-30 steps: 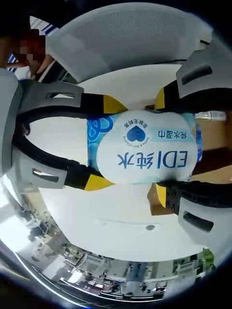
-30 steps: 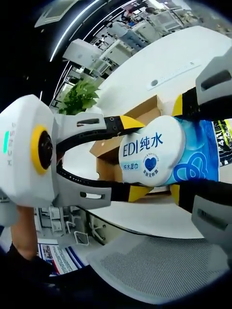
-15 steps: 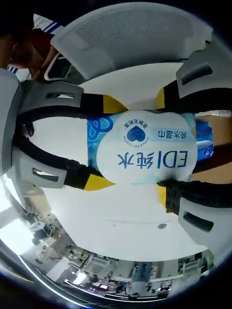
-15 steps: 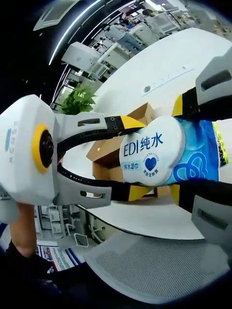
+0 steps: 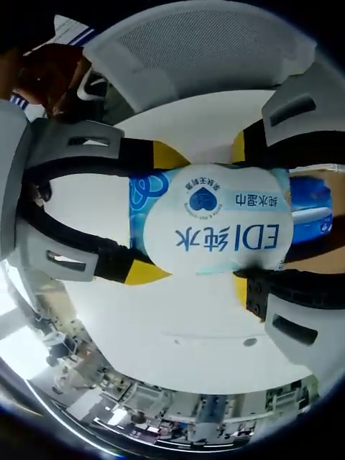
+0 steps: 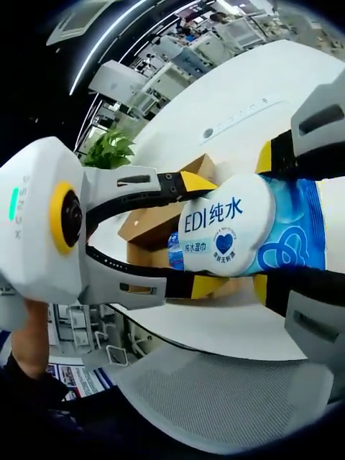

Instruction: Operate the shoe box by opening the lid, removing the specified soft item, and placing it in the target area until the item is outside and the box remains undamaged.

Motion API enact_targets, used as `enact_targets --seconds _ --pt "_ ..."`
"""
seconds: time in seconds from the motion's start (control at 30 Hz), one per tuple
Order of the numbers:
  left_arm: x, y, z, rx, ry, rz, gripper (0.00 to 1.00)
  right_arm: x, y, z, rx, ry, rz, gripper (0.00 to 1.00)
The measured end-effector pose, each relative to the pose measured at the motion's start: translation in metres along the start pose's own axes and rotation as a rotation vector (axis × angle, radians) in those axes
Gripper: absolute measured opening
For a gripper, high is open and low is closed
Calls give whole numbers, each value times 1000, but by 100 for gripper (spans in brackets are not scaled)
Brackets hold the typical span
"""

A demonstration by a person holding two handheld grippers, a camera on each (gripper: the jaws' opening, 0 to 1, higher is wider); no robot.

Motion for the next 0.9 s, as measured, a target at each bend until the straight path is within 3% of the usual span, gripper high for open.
enact_targets --seconds 0.47,0.9 --pt "4 -7 21 -2 2 -36 55 -20 11 7 33 -1 -16 44" --pt "-4 -11 44 -31 -11 -57 55 -36 12 23 64 -11 -10 44"
Point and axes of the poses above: the point that each gripper's makers call its tool centre point, and the gripper's own axes: z roughly forward along the fingers, y roughly to its right, x roughly out of its top, the point moved 6 cm from there along -z, roughly backward along the fingers, and after that the axes turned 3 degrees about -x, right-handed, at the moved point
